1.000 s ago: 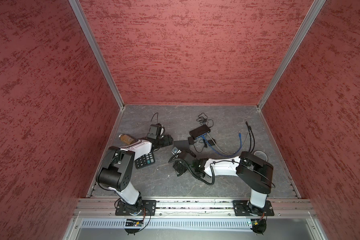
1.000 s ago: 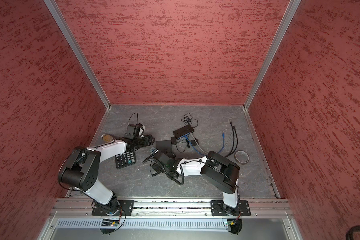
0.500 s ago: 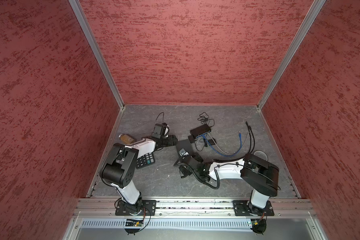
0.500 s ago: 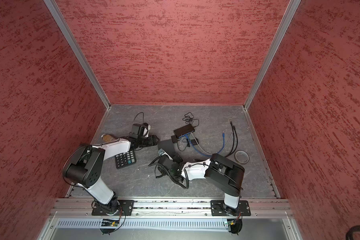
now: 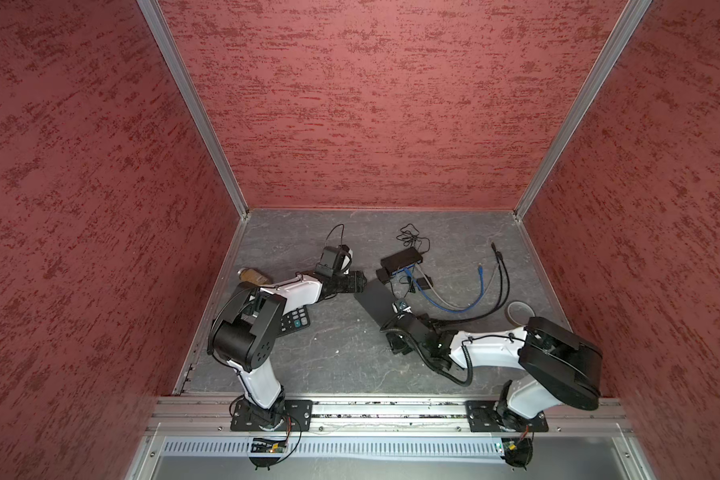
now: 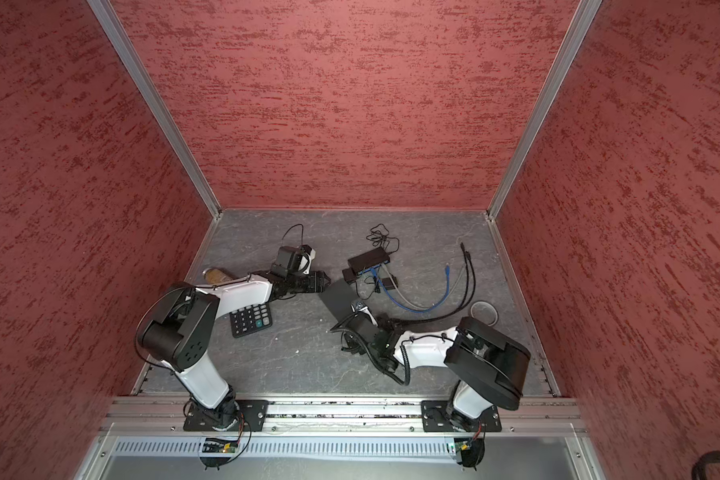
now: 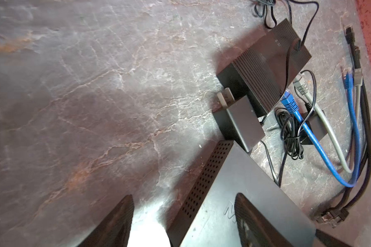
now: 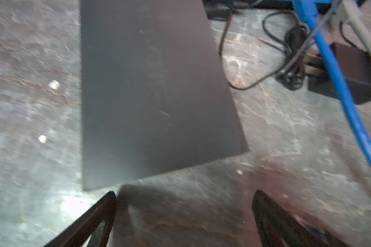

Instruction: Insert the plug into the switch port

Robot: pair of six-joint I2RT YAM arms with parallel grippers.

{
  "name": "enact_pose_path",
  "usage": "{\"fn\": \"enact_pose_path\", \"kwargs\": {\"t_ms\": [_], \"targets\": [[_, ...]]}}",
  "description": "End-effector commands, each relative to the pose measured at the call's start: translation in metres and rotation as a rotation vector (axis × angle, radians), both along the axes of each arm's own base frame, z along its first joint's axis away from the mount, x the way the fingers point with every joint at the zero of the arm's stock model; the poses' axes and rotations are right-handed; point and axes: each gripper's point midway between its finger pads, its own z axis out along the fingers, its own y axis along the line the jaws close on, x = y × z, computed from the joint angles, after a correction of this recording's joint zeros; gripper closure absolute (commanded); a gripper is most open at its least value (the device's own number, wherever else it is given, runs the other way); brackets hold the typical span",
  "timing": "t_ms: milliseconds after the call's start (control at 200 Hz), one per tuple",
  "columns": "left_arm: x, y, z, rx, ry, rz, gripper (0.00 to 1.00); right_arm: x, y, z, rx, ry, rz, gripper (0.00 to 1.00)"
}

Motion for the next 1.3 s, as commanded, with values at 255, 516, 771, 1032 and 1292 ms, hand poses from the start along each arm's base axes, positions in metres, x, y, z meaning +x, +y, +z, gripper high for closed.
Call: {"fn": "enact_pose_path", "kwargs": {"t_ms": [255,516,771,1032,1292], "targets": [[0.004,-0.020,0.001,0.000,-0.037,-0.059,0.25,-0.015,-0.010,-0.006,0.090,0.066,-0.029,0.01],[-0.001,-0.045,-0.006,-0.017,-0.033,-0.114,0.25,-0.016,0.009,0.019,0.333,0.083,-0.003,0.03],[-0.013,-0.052,-0.019,-0.005,-0.004,-0.130,0.25,-0.001,0.024,0.016,0.406,0.132,0.008,0.05],[-0.029,-0.044,-0.035,0.013,0.038,-0.110,0.25,0.015,0.045,0.033,0.460,0.108,0.079,0.05],[-0.045,-0.025,-0.049,0.056,0.087,-0.048,0.25,0.035,0.057,0.043,0.476,0.104,0.114,0.04]]}}
